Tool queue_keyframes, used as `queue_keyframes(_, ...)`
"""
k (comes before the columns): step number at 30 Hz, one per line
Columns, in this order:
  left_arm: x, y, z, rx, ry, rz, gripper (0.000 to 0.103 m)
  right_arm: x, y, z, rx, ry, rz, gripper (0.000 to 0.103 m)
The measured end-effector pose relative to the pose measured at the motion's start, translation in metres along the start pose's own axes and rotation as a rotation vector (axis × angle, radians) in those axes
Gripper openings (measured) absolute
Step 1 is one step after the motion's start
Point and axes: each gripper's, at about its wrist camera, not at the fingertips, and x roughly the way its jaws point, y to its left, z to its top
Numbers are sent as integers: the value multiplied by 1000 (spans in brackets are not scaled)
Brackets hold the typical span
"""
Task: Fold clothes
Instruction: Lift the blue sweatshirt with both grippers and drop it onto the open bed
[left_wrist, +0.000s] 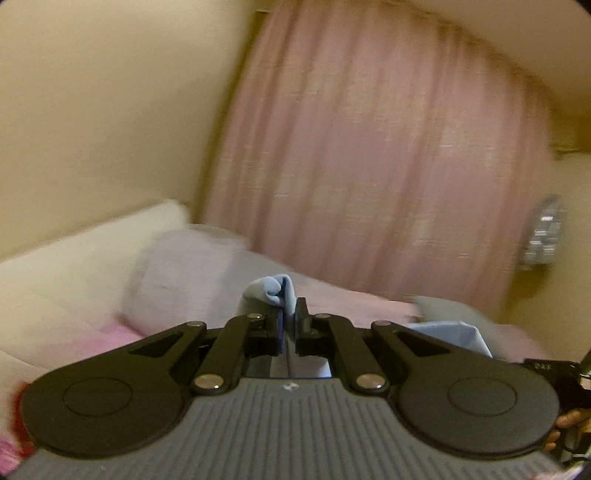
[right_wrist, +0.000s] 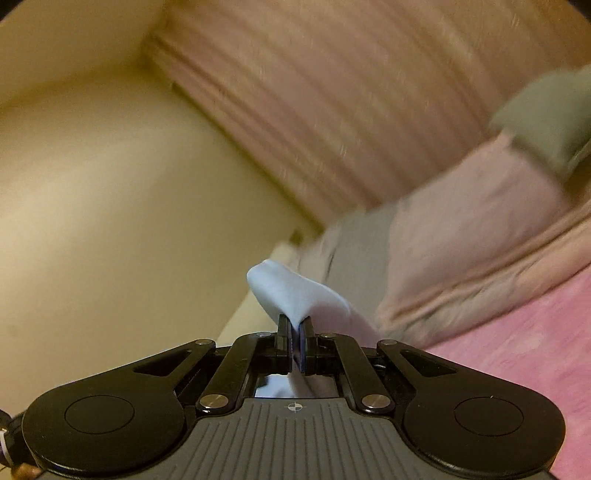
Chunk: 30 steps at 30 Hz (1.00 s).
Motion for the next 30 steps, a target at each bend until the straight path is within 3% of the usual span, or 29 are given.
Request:
queue_keyframes(6,8,-150,-35,-48,52,-202,3,-163,-25,54,-93,-149,-123,2)
queue_keyframes(9,30,-213,-64,-61,189,-211,5,-200,-53,52,-63,-78,-261,4)
queue_keyframes(10,40,-232,-77,-53,250,-190,7,-213,-62,51,-52,-55,-307,40)
queue_keyframes(12,58,-262,-107,-4,340,-118,11,-237,-80,50,-31,-7,-398,96)
queue_keyframes(14,73,-291,-138,45,428,-50,18,-262,-99,49,-10,40,-490,96)
queue_keyframes(16,61,-309,-169,85,511,-38,21,-287,-117,48,11,88,-581,96)
queue_keyframes(17,51,-317,-184,93,546,-63,24,-309,-122,34,47,90,-596,96)
queue_keyframes(22,-3,-348,-245,199,743,-171,26,-332,-113,-29,79,145,-681,96)
queue_keyframes(26,-40,-346,-267,294,811,-210,29,-352,-105,-79,104,189,-750,96)
queue_keyframes(30,-79,-322,-278,314,808,-209,38,-371,-97,-129,129,234,-818,96)
